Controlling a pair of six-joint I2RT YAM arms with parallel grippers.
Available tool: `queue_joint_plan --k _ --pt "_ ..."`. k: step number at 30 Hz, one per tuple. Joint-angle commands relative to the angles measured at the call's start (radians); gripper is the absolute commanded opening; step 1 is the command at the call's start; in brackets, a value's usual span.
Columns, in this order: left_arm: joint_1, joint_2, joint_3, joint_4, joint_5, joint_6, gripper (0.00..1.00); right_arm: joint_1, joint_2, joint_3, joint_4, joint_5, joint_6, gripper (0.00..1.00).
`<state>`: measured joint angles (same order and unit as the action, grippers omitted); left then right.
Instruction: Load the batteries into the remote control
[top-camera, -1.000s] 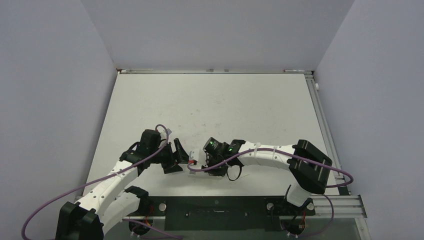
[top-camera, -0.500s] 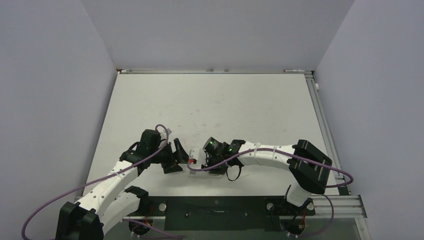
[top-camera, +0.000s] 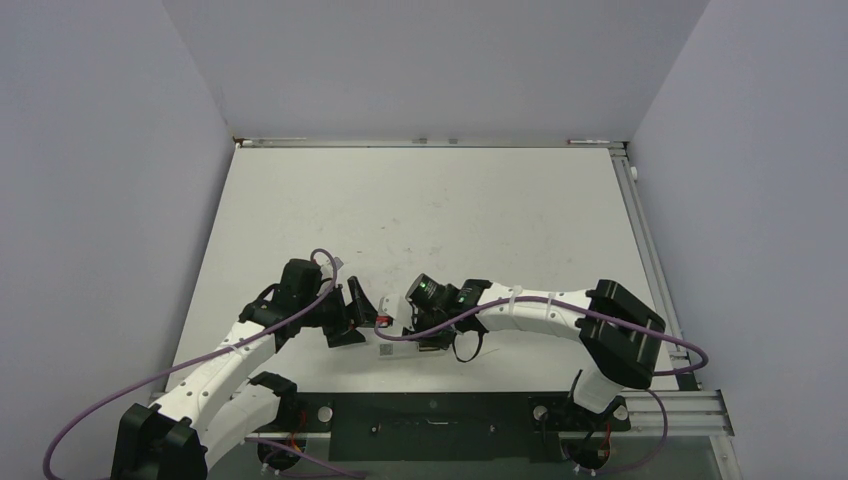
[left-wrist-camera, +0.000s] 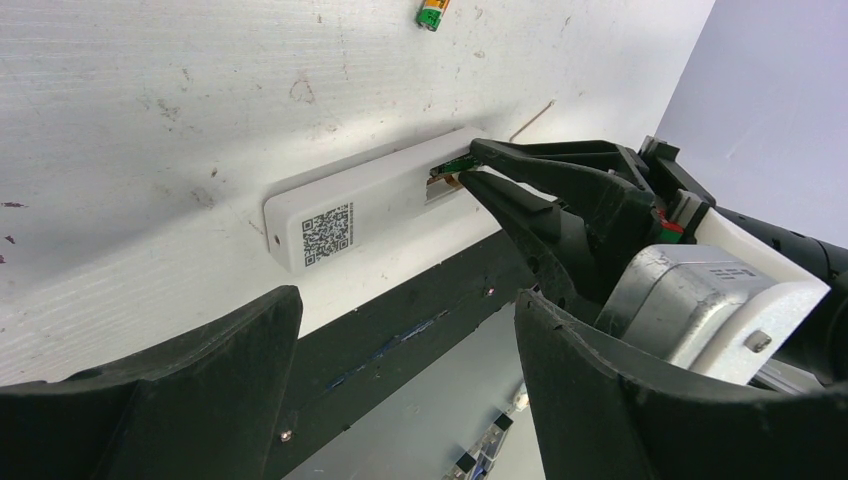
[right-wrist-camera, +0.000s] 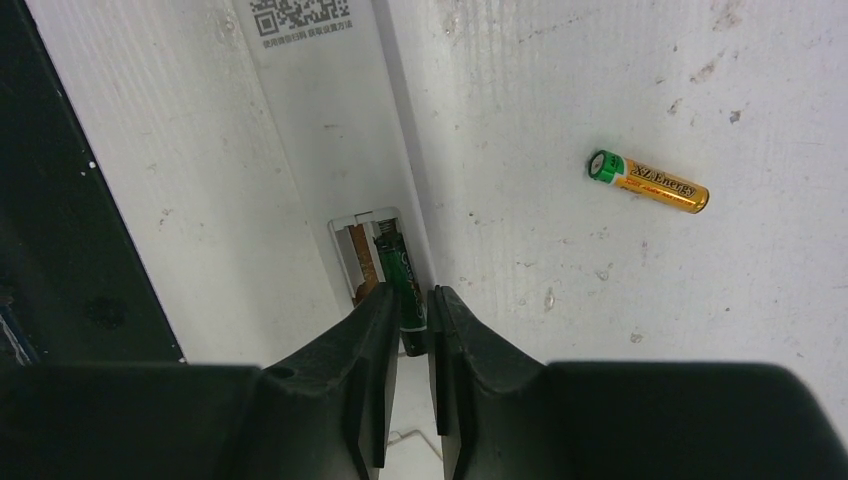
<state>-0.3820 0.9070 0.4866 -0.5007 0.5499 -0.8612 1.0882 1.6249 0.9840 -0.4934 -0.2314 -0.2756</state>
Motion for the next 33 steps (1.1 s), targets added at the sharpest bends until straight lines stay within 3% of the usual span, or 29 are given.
queue_joint_plan --k 1,13,23,33 --pt "0.007 -0.009 0.0 0.019 0.004 -0.004 0.75 0.007 -0.068 0.005 0.041 0.004 0.021 0.19" --pt "0.008 -0.008 -0.019 0.032 -0.001 -0.007 0.75 0.009 -0.176 0.0 0.039 0.033 0.099 0.23" --pt "0.006 0.03 -0.048 0.081 -0.011 -0.008 0.75 0.003 -0.292 -0.021 0.065 0.225 0.462 0.24" --pt "-0.018 0.091 -0.053 0.092 -0.081 0.007 0.64 -0.019 -0.336 -0.093 0.099 0.35 0.76 0.29"
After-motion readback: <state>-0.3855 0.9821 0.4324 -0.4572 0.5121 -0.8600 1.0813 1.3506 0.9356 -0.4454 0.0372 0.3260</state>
